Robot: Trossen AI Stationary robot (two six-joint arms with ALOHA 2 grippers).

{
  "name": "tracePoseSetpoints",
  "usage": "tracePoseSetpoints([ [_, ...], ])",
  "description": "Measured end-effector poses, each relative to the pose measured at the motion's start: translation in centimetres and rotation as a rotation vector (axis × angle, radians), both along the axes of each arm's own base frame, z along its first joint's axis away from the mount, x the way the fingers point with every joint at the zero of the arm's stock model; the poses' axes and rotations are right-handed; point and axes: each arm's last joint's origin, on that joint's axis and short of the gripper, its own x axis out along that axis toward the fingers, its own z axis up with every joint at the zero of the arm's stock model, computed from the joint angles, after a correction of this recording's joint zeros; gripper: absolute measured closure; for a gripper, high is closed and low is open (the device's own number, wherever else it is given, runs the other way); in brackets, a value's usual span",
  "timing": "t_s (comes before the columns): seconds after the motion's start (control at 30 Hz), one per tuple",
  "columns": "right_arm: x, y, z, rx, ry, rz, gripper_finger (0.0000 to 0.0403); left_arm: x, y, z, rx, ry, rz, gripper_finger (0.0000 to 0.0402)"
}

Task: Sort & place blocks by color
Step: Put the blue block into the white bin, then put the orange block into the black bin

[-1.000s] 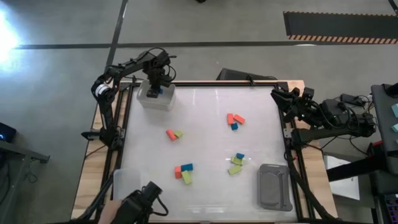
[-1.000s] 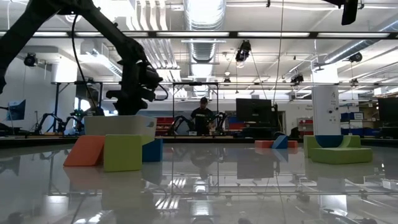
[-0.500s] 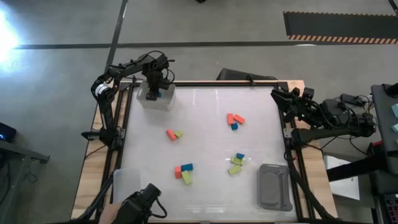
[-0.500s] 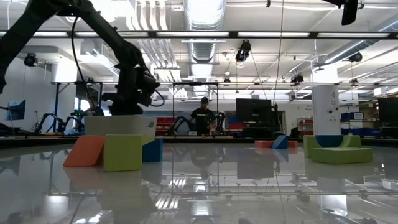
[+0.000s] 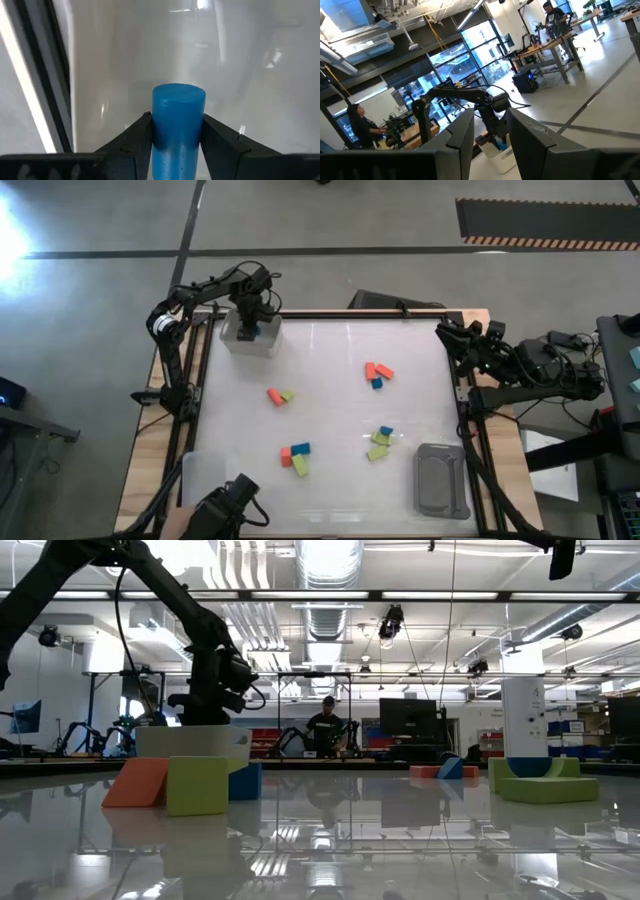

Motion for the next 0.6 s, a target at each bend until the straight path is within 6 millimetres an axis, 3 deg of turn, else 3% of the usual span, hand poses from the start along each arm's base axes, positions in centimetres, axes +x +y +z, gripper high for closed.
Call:
tracePoseSetpoints([
  [0.3,0.00,0.00,0.00,0.000,0.000,0.000,0.0296,0.03,0.06,0.06,0.007,0.000,0.005,0.0265],
  [0.6,0.00,0.00,0.00,0.000,0.000,0.000,0.0296,-0.07,-0.01,0.37,0.031,0.022,0.022,0.0201],
])
